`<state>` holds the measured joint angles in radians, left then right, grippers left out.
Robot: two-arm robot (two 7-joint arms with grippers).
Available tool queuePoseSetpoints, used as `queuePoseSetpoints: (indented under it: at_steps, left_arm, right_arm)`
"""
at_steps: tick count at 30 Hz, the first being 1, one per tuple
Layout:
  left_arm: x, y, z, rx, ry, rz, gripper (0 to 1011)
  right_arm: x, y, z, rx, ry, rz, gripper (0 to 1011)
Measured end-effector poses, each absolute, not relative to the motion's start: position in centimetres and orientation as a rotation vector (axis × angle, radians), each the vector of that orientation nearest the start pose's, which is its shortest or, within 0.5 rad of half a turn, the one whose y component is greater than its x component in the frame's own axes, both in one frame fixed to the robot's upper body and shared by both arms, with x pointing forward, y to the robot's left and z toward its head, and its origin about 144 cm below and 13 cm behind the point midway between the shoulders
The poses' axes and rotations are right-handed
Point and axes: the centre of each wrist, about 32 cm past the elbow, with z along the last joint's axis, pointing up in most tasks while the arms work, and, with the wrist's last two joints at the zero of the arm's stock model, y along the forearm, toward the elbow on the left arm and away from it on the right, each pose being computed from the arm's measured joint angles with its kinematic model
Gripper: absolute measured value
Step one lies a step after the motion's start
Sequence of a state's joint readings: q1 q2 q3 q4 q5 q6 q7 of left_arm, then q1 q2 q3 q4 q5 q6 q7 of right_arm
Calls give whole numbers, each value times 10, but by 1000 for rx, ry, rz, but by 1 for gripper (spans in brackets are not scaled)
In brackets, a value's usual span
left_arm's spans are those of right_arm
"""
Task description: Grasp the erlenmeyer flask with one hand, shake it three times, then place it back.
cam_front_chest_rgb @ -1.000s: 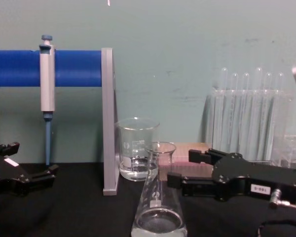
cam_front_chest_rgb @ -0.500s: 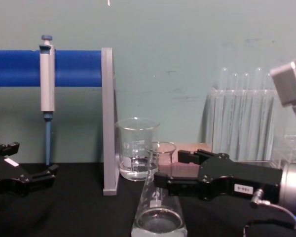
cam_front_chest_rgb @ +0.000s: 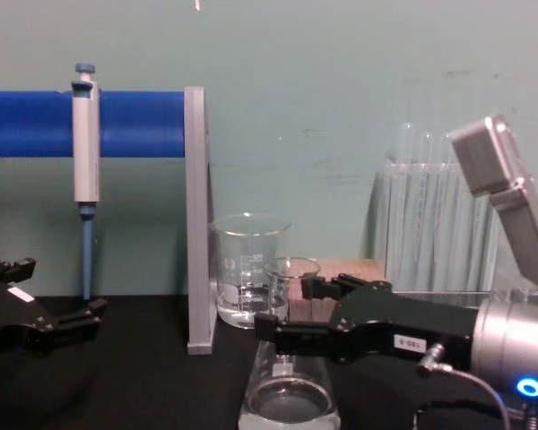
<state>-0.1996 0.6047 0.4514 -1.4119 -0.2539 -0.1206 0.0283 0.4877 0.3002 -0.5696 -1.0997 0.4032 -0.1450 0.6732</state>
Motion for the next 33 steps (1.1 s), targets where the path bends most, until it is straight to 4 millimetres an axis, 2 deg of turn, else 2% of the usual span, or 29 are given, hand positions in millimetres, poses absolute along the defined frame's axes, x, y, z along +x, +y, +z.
queuePoseSetpoints:
  at_steps: [12,33]
  left_arm:
    - [489,310,1140,304,-285,1248,1001]
    - [489,310,1140,304,-285,1248,1001]
  right_arm:
    - [568,-196,1141,-88,-37,-563,1000]
    - [568,-195,1141,-92,-41,-572,1000]
